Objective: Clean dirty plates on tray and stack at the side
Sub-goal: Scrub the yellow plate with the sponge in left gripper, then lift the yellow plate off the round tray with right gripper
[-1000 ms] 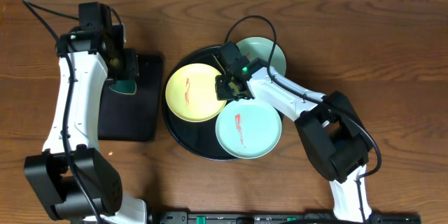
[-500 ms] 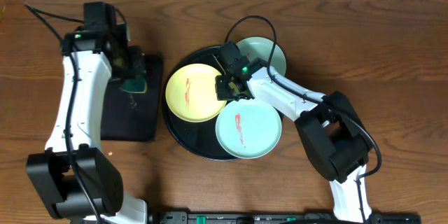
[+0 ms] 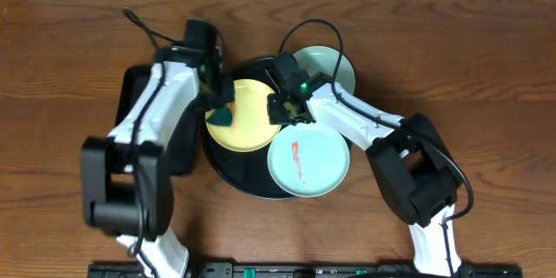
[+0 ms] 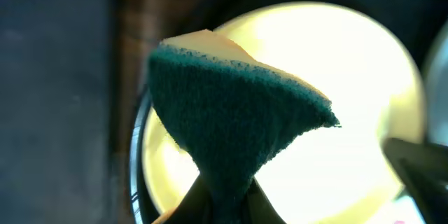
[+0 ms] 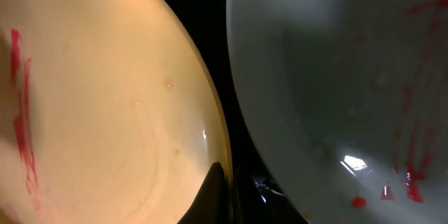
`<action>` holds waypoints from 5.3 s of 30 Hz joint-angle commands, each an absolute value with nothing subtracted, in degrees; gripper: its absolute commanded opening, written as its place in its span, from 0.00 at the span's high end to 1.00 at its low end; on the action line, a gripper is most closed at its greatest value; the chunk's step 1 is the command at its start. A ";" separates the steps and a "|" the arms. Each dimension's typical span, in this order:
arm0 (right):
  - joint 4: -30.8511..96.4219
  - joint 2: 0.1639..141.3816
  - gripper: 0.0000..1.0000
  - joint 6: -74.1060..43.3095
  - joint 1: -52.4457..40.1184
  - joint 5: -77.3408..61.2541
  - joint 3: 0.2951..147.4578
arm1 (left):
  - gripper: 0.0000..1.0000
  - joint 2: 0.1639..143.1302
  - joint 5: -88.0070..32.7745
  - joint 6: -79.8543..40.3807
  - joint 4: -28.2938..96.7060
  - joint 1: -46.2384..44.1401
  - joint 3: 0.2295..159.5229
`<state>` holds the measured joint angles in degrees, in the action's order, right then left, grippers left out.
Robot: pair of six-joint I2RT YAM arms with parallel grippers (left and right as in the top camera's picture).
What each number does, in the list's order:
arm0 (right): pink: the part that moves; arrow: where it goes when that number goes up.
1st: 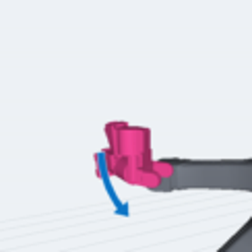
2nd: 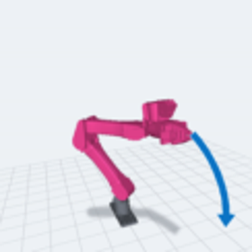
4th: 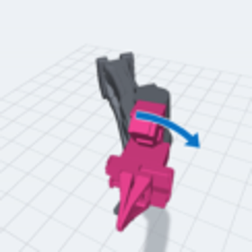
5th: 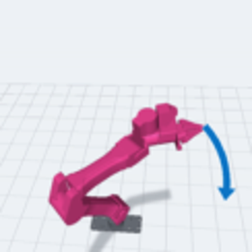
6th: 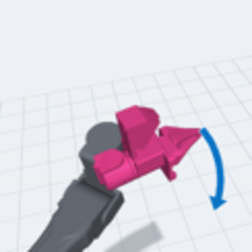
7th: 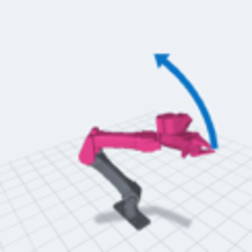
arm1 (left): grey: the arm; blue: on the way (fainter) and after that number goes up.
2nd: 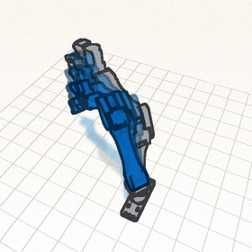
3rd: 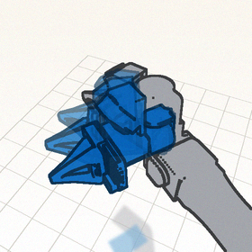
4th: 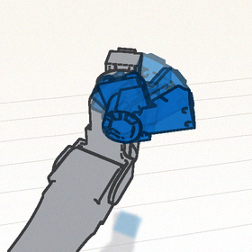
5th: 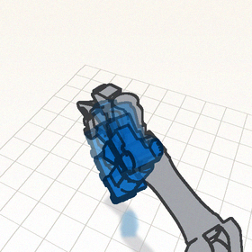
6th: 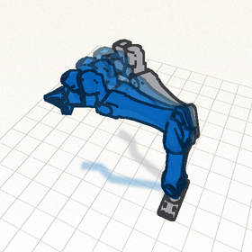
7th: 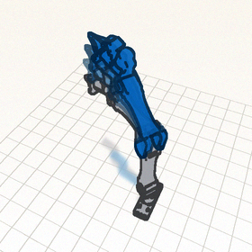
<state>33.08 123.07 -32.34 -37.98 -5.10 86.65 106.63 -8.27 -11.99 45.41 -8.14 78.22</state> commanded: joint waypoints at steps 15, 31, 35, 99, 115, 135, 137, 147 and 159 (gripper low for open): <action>33.58 123.66 0.99 -30.57 -38.35 -4.47 86.96 | 0.93 112.75 -9.58 -12.75 45.47 -12.29 76.64; 33.63 123.66 0.99 -30.57 -38.35 -4.49 86.96 | 0.93 113.16 12.56 -14.31 37.85 -14.66 76.58; 33.61 123.66 0.99 -30.57 -38.33 -4.49 86.96 | 0.92 113.16 13.45 -14.28 39.33 -14.74 76.58; 34.06 123.66 0.99 -30.57 -38.30 -4.78 86.96 | 0.93 115.20 -4.49 -19.16 54.17 -16.14 78.72; 34.85 123.66 0.99 -30.57 -38.30 -6.28 86.96 | 0.93 114.43 -18.72 -10.13 49.15 -9.41 85.43; 35.18 119.37 0.99 -24.80 -38.33 -4.29 88.97 | 0.92 101.56 -10.76 -7.53 61.49 6.02 98.54; 35.51 116.40 0.99 -23.46 -38.35 -2.52 89.08 | 0.93 101.56 -9.28 -7.51 61.47 6.70 98.48; 37.34 108.68 0.99 -16.23 -43.29 17.98 89.08 | 0.92 101.58 -9.17 -7.51 60.62 7.38 98.48; 34.65 104.53 0.99 -6.94 -56.36 54.48 89.08 | 0.92 101.58 -9.17 -7.57 61.25 7.38 98.48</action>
<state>35.53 107.31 -11.99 -53.10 36.64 88.40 101.47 -9.91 -8.54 61.14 7.33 98.17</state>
